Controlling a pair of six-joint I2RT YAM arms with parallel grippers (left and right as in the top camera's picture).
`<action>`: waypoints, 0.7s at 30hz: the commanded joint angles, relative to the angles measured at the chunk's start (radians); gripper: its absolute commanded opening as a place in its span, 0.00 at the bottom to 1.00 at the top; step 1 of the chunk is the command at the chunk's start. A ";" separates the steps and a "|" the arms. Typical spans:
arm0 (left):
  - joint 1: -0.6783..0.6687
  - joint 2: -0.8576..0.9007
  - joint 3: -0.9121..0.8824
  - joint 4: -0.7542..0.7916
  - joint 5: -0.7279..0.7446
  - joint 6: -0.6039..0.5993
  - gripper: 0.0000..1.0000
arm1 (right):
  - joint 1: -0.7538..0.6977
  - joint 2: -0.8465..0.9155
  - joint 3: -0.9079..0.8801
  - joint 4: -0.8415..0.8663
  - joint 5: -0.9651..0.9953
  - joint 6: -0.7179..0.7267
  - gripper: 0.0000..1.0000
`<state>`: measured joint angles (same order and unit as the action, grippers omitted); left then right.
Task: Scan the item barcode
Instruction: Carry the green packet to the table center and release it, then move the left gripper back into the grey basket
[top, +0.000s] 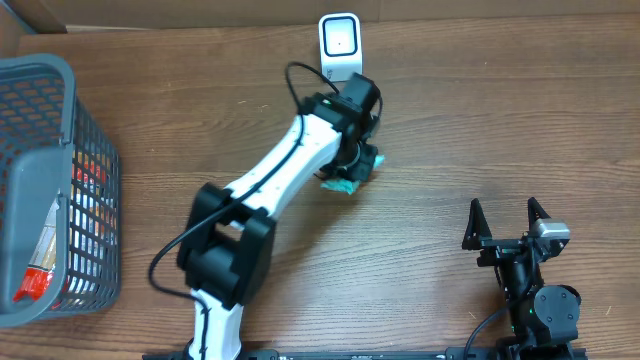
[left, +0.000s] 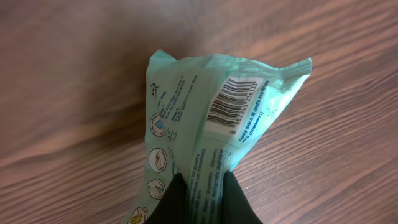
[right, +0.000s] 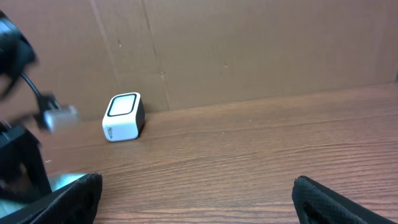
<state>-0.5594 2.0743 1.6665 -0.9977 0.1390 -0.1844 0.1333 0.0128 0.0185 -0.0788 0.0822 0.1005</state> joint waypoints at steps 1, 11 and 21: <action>-0.018 0.039 -0.002 -0.008 0.039 -0.034 0.10 | 0.001 -0.010 -0.011 0.005 0.003 -0.004 1.00; -0.016 -0.011 0.053 -0.059 0.038 0.008 1.00 | 0.001 -0.010 -0.011 0.005 0.003 -0.004 1.00; 0.091 -0.256 0.383 -0.195 0.010 0.031 1.00 | 0.001 -0.010 -0.011 0.005 0.003 -0.004 1.00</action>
<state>-0.5236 1.9503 1.9427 -1.1725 0.1574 -0.1764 0.1333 0.0128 0.0185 -0.0788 0.0822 0.1009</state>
